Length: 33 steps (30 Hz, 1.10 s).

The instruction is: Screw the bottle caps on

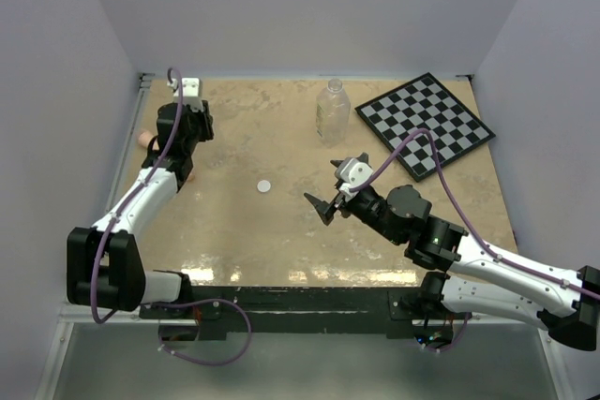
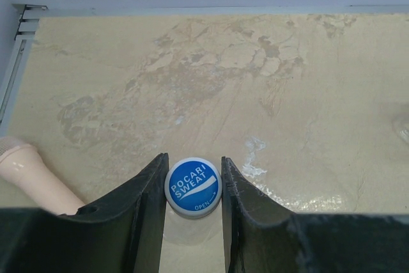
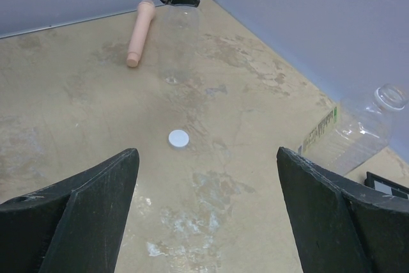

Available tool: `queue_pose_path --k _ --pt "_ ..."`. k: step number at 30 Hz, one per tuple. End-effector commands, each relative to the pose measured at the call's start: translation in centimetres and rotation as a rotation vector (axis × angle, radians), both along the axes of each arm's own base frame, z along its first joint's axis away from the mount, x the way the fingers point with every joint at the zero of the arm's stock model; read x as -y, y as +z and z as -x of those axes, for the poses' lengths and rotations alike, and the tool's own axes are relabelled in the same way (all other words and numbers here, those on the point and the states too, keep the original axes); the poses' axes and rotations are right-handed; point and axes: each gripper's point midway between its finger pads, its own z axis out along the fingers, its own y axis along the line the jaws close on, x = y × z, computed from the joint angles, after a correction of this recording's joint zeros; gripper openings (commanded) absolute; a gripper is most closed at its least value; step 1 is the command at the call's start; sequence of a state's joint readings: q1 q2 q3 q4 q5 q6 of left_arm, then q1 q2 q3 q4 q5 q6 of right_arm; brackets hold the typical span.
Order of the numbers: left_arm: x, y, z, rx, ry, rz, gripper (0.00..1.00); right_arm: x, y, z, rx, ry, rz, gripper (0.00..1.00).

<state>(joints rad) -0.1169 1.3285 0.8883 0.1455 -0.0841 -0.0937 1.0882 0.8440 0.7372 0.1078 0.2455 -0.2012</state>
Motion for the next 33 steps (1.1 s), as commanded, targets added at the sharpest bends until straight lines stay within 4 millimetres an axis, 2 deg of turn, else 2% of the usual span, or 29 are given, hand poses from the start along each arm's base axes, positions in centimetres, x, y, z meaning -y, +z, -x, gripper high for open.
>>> queue_pose_path --k 1,5,9,16,20,33 --pt "0.6 0.3 -0.6 0.029 -0.033 0.028 0.09 0.2 1.6 -0.1 0.02 -0.017 -0.059 0.92" --pt "0.2 0.5 -0.4 0.029 -0.016 0.024 0.17 0.2 1.6 -0.1 0.021 -0.014 -0.06 0.92" --pt "0.0 0.9 -0.2 0.035 -0.01 0.012 0.32 0.0 1.6 -0.2 0.018 -0.013 -0.055 0.92" --pt "-0.1 1.5 -0.1 0.044 -0.005 0.007 0.5 -0.1 1.6 -0.1 0.018 -0.01 -0.054 0.92" --pt "-0.2 1.5 -0.1 0.041 -0.003 0.004 0.57 -0.2 1.4 -0.2 0.016 -0.01 -0.048 0.92" --pt "-0.2 2.2 0.2 0.053 -0.002 0.009 0.71 0.0 1.6 -0.1 0.014 -0.013 -0.052 0.92"
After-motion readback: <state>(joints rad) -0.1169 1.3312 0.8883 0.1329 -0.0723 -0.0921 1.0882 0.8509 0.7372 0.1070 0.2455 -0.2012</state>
